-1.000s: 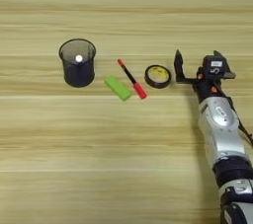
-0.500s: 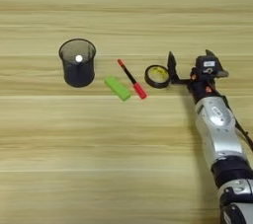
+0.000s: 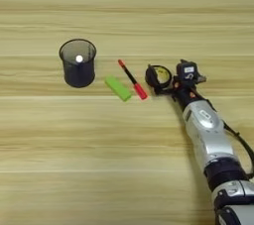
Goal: Move the objects on the table
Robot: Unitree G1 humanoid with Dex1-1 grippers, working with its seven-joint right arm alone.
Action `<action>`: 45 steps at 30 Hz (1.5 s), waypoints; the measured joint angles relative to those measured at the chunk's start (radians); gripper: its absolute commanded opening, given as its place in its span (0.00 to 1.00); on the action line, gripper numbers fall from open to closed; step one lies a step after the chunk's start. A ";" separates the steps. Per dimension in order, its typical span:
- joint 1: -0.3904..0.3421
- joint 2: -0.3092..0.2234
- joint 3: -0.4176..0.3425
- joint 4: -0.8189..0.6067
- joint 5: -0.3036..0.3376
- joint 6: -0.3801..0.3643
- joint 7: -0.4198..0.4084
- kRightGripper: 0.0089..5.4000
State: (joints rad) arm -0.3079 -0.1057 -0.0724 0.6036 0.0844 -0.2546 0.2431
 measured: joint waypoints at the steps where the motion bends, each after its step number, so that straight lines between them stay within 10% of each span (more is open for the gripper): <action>1: 0.000 0.001 0.004 0.001 0.000 0.008 0.006 1.00; 27: -0.024 0.001 0.043 0.033 -0.057 0.095 -0.017 1.00; 45: -0.043 -0.001 0.039 0.049 -0.062 0.117 -0.028 0.75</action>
State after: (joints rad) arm -0.3513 -0.1063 -0.0339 0.6529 0.0222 -0.1379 0.2154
